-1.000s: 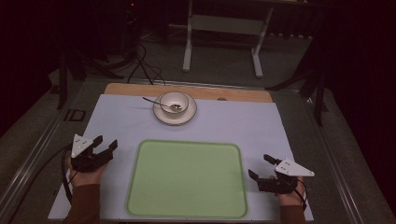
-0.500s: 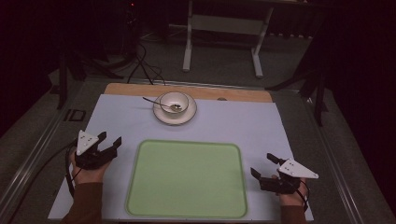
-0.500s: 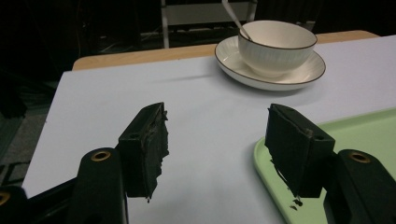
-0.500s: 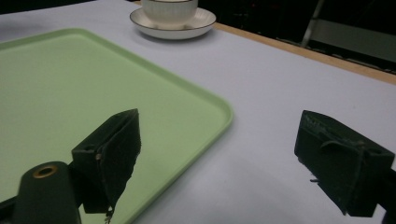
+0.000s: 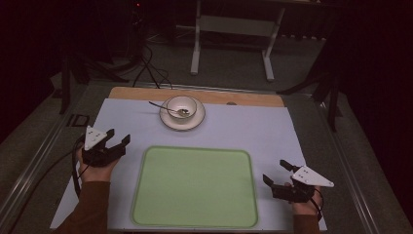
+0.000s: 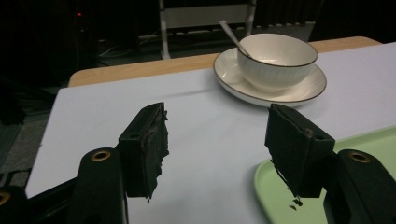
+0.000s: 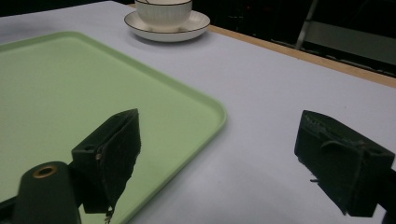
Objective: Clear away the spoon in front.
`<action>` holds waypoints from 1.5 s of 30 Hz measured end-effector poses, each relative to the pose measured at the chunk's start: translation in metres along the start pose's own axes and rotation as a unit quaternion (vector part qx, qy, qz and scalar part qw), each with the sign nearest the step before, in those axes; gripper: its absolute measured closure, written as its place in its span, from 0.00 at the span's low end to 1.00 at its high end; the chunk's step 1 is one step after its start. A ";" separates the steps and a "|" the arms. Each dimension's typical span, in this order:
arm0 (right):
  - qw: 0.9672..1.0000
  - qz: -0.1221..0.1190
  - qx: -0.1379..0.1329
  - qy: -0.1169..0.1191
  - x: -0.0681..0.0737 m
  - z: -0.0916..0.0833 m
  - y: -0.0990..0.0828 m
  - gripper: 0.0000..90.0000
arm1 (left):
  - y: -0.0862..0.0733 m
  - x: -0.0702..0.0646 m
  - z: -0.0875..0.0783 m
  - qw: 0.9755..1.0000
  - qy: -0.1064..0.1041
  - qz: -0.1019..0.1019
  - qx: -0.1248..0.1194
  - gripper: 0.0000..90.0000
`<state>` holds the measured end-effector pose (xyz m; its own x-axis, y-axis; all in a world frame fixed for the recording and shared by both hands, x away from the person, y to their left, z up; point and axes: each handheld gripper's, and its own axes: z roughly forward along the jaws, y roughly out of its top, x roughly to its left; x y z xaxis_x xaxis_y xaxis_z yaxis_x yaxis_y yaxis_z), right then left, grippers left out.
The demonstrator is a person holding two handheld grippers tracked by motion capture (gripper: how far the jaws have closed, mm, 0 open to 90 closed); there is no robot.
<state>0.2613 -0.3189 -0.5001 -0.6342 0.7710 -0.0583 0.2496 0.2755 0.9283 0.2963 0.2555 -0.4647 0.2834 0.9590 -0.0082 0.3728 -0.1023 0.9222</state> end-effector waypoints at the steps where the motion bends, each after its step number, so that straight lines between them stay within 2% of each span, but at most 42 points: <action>1: 1.000 0.000 0.000 -0.001 0.000 0.000 0.000 0.16 | 0.003 -0.001 0.002 1.000 0.000 0.005 0.001 0.43; 3: 1.000 0.001 -0.001 -0.001 0.000 0.000 0.000 0.16 | 0.009 -0.003 0.005 1.000 -0.002 0.009 0.000 0.43; 6: 1.000 0.002 -0.003 -0.003 -0.001 -0.001 0.000 0.16 | 0.018 -0.002 0.009 1.000 -0.002 0.002 -0.010 0.43; 14: 1.000 0.007 -0.005 -0.002 -0.002 -0.002 -0.001 0.16 | 0.035 0.001 0.028 1.000 -0.005 -0.006 -0.013 0.43; 19: 1.000 0.008 -0.007 -0.002 -0.002 -0.002 -0.001 0.16 | 0.039 0.001 0.038 1.000 -0.005 -0.006 -0.012 0.43; 20: 1.000 0.008 -0.007 -0.002 -0.002 -0.002 -0.001 0.16 | 0.041 0.001 0.044 1.000 -0.006 -0.015 -0.013 0.43; 22: 1.000 0.010 -0.006 -0.002 -0.003 -0.002 -0.001 0.16 | 0.043 0.001 0.049 1.000 -0.006 -0.018 -0.011 0.43; 27: 1.000 0.010 -0.004 -0.002 -0.002 -0.001 -0.001 0.16 | 0.046 -0.003 0.062 1.000 0.002 -0.012 -0.008 0.45; 33: 1.000 0.010 -0.002 -0.001 -0.001 -0.001 -0.002 0.16 | 0.049 -0.002 0.079 1.000 0.004 -0.027 -0.005 0.47; 38: 1.000 0.013 -0.003 -0.003 -0.002 -0.002 -0.002 0.16 | 0.054 -0.001 0.088 0.999 0.002 -0.034 -0.004 0.49; 42: 1.000 0.011 -0.002 -0.001 -0.001 -0.001 -0.002 0.16 | 0.058 -0.001 0.094 1.000 0.005 -0.031 -0.002 0.51; 45: 1.000 0.010 -0.001 -0.001 -0.001 -0.001 -0.002 0.16 | 0.061 0.003 0.097 0.999 0.002 -0.045 -0.001 0.51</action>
<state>0.2606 -0.3210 -0.5015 -0.6280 0.7772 -0.0402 0.2602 0.2583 0.9304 0.4054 0.2267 -0.4463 0.2449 0.9655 -0.0884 0.3941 -0.0158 0.9189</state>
